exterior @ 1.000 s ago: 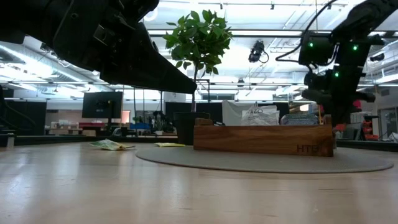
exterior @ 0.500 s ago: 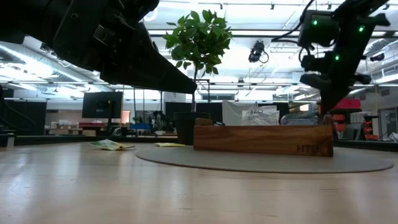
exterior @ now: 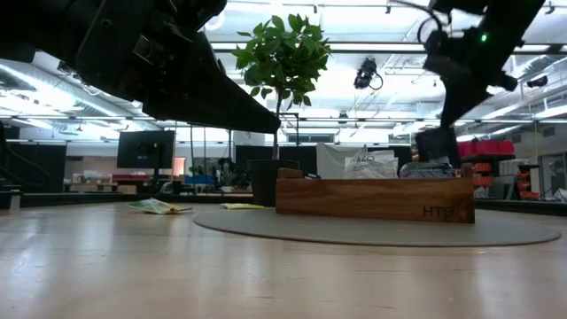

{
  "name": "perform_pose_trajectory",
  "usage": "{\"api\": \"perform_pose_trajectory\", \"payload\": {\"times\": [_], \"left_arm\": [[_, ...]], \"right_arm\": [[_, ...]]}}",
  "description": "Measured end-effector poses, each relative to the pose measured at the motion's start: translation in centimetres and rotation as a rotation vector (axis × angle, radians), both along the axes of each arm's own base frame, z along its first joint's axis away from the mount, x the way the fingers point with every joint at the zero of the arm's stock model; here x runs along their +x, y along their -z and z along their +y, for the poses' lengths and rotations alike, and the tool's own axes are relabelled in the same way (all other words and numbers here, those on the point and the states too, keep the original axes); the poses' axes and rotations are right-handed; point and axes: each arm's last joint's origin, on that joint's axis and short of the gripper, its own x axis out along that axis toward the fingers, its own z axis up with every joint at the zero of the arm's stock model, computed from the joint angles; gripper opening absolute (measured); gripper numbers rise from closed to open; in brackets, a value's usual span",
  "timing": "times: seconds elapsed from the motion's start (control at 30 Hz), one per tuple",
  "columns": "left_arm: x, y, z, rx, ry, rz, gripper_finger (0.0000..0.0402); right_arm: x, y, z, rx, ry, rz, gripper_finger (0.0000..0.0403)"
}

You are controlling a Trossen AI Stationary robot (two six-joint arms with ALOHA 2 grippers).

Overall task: Pick & Place Tea
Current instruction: Put the black tea bag into the right section of the wooden organizer

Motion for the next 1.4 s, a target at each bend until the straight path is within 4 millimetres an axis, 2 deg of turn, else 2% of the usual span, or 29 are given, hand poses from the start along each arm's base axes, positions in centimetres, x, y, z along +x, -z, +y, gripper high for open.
{"api": "perform_pose_trajectory", "payload": {"times": [0.37, 0.7, 1.0, 1.4], "left_arm": [[0.0, 0.0, 0.0, 0.000, 0.000, 0.000, 0.0110], [0.0, 0.0, 0.0, -0.004, -0.002, 0.000, 0.0110], [0.0, 0.0, 0.0, -0.006, -0.002, 0.000, 0.0110], [0.0, 0.0, 0.0, -0.006, -0.003, 0.000, 0.0110]], "right_arm": [[0.4, -2.5, 4.3, -0.037, -0.177, -0.131, 0.0000], [0.9, -2.7, 8.2, -0.004, -0.320, -0.270, 0.0000], [2.1, -1.0, 9.4, -0.023, -0.325, -0.202, 0.0000], [3.4, 2.2, 10.2, -0.001, -0.229, -0.075, 0.0000]]}}
